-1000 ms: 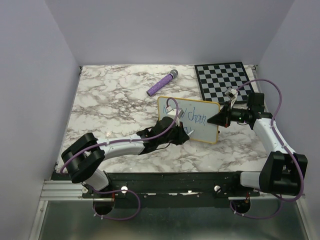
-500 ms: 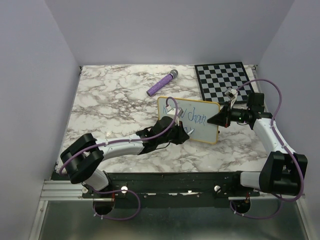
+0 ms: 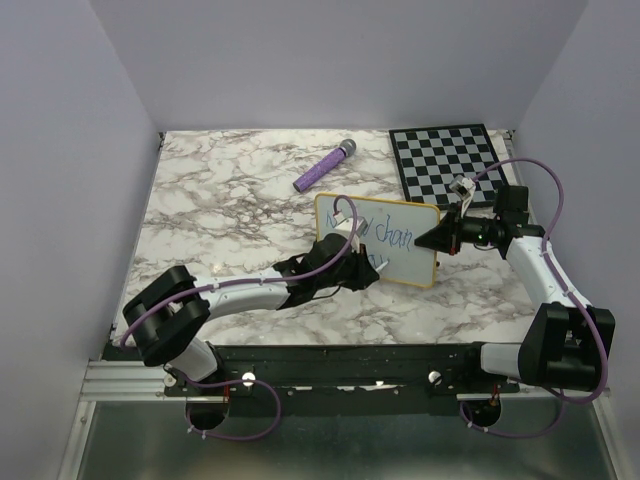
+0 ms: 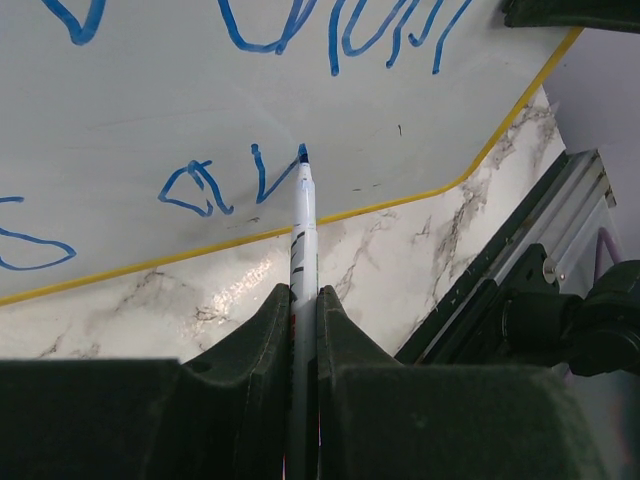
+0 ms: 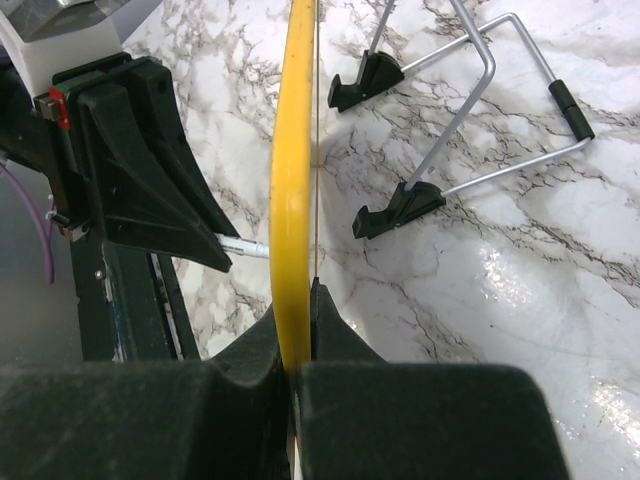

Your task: Write a sentence on the whiteboard

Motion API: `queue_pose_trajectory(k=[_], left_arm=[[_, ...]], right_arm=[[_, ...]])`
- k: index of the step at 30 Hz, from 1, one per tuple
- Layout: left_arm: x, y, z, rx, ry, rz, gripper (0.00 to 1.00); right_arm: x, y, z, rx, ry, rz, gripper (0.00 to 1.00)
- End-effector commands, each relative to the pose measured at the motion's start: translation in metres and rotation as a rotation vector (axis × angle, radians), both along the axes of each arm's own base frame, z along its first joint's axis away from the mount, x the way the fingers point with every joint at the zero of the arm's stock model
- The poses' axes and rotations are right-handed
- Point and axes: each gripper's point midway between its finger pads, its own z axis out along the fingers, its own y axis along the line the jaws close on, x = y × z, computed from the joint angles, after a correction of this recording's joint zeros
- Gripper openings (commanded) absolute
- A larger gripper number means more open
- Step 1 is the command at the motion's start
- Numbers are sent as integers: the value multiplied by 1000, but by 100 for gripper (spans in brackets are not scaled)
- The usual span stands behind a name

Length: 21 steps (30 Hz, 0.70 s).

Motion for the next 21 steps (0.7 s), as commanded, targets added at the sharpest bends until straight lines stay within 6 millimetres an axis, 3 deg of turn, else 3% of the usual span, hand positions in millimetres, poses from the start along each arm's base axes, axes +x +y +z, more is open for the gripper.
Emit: queue_pose_trajectory(k=[1,21], left_arm=[[-2,-4,-9,11,28,-20,0],[-8,-7,-17,13,54,-38,0]], right_arm=[[-6,4,11,41,-11,29,1],[-6,4,11,40,-9,28,1]])
